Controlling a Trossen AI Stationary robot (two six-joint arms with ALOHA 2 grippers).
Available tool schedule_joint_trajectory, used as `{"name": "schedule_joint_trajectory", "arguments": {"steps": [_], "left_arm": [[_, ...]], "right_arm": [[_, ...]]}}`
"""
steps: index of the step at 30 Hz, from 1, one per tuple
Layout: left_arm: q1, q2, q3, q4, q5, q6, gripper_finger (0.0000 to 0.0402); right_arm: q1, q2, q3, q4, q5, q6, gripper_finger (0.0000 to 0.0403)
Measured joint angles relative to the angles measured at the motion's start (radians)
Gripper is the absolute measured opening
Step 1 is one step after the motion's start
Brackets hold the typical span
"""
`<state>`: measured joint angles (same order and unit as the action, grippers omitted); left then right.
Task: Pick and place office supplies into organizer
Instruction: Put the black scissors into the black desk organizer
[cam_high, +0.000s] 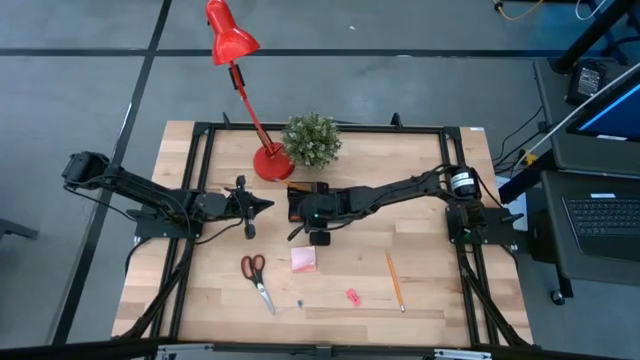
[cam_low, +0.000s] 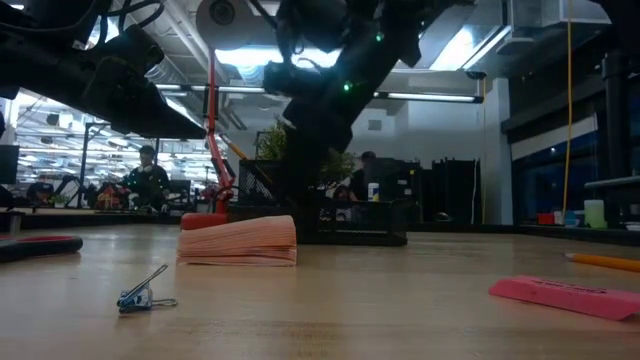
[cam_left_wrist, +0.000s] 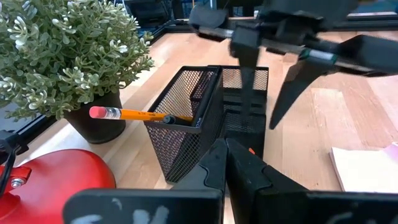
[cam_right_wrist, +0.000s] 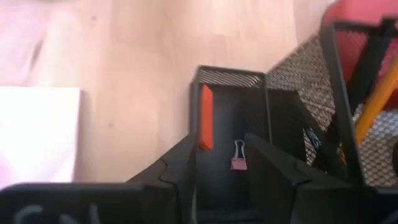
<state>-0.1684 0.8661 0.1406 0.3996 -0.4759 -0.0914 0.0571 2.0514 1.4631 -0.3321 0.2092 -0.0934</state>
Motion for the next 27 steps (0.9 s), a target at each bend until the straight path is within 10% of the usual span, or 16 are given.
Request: {"name": "schedule_joint_trajectory", "arguments": {"steps": [9,20,27], "left_arm": [[0.0,0.0,0.0,0.0,0.057,0.0,0.0002],[-0.011,0.0,0.001,0.015,0.082,-0.003,0.0002],[-0.076,0.0,0.005,0.018,0.082,-0.006,0.0002]], "right_arm": [[0.004,-0.006,0.009,-0.011,-0.072,0.005,0.001],[0.051,-0.149,-0.045,-0.039,-0.009,0.028,0.0002],[0.078,-0.334,-0.32,0.227,0.033,0.092,0.0001]]}}
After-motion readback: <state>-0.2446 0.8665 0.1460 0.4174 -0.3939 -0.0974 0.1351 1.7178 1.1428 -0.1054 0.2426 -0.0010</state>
